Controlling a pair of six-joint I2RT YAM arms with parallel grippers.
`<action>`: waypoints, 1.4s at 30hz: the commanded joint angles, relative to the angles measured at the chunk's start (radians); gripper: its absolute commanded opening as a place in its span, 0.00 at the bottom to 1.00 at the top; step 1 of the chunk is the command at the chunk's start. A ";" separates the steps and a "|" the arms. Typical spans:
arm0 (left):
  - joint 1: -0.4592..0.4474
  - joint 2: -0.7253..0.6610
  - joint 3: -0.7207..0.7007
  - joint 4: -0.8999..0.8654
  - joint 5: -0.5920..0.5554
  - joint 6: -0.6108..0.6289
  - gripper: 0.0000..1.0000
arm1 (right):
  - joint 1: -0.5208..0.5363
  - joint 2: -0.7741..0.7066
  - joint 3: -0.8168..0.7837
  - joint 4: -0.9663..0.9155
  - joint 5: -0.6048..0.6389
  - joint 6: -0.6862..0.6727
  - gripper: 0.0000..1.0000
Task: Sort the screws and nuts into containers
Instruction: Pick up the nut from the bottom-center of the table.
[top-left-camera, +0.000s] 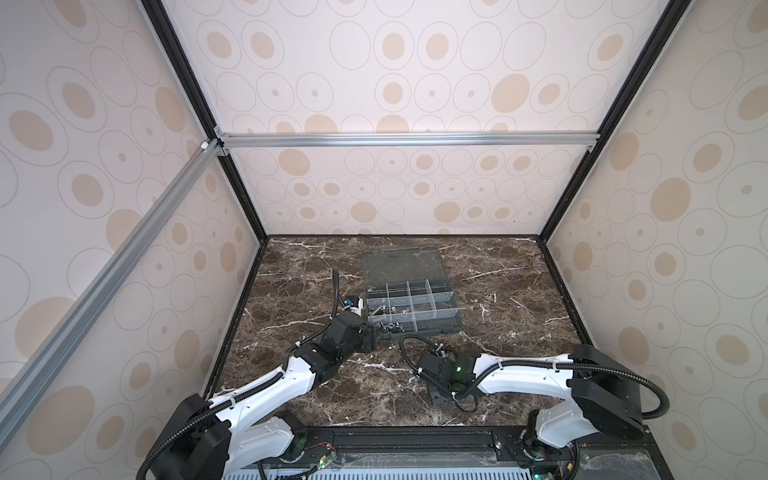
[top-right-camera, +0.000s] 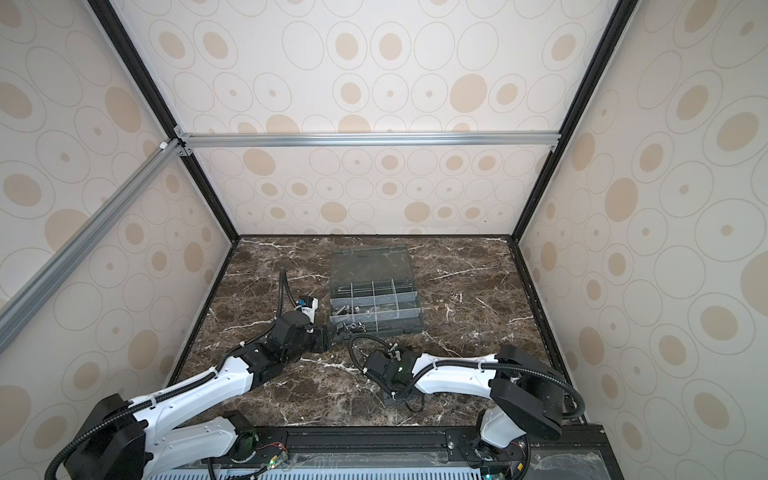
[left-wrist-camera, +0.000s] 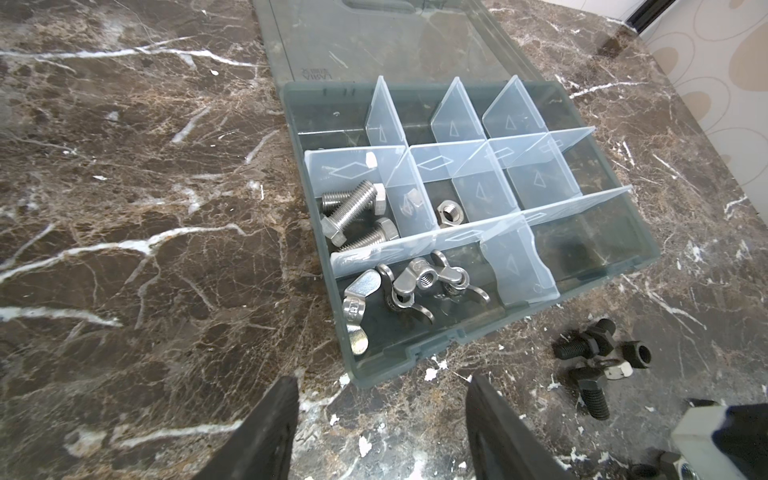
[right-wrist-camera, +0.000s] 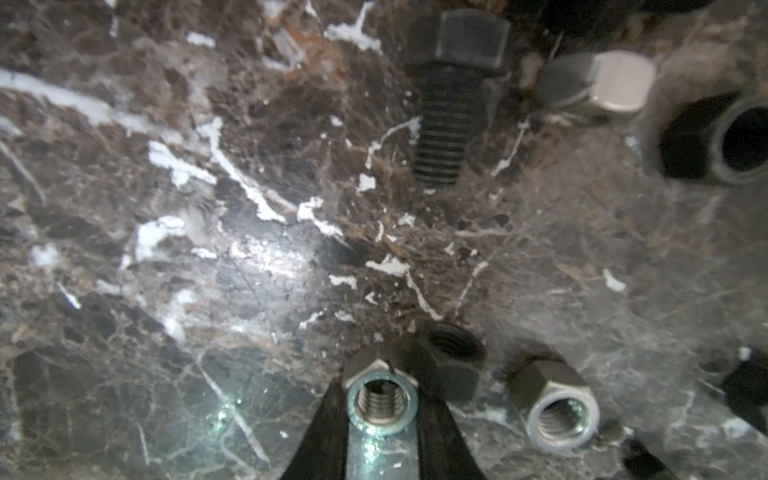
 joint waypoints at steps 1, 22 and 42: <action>0.010 -0.022 -0.003 0.005 -0.017 -0.015 0.64 | 0.011 0.017 0.000 -0.006 -0.013 0.010 0.24; 0.009 -0.038 -0.005 -0.007 -0.028 -0.012 0.65 | 0.010 0.112 0.067 -0.018 0.001 -0.035 0.27; 0.011 -0.063 -0.006 -0.029 -0.041 -0.015 0.65 | -0.056 0.098 0.262 -0.071 0.035 -0.197 0.22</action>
